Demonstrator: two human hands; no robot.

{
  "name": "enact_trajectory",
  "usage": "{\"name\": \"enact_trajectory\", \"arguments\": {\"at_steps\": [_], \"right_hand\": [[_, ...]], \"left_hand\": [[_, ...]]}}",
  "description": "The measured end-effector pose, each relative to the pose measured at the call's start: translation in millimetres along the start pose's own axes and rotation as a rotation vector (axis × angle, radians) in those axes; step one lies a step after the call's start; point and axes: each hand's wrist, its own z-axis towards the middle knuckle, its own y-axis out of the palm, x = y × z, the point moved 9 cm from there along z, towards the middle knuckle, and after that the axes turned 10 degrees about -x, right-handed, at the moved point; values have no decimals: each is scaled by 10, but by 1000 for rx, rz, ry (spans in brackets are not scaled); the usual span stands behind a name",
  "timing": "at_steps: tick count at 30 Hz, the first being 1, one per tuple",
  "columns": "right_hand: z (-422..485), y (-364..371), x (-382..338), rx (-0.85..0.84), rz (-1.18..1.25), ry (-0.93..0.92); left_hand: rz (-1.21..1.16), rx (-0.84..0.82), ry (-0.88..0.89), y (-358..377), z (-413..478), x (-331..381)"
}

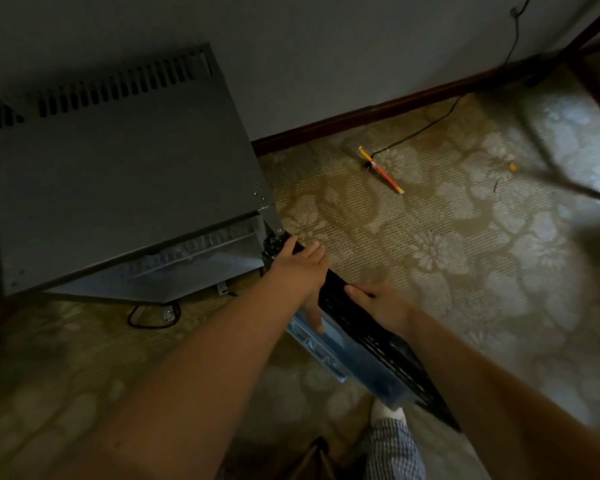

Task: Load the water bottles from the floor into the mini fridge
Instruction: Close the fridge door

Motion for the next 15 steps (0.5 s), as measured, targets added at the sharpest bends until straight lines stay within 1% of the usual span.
{"name": "enact_trajectory", "arguments": {"at_steps": [3, 7, 8, 9, 11, 12, 15], "right_hand": [[-43, 180, -38, -31, 11, -10], [-89, 540, -171, -138, 1, -17], [-108, 632, -213, -153, 5, -14], [-105, 718, -240, -163, 19, -12], [-94, 899, -309, -178, 61, -3], [-80, 988, -342, -180, 96, -3], [-13, 1226, -404, -159, 242, 40]], "left_hand": [[15, 1, 12, 62, -58, -9], [-73, 2, 93, 238, -148, -11], [-101, 23, 123, 291, -188, -16], [-144, 70, 161, 334, -245, -27], [-285, 218, 224, 417, -418, -116], [-356, 293, 225, 483, -509, -212], [-527, 453, 130, 801, -744, -625]]}}
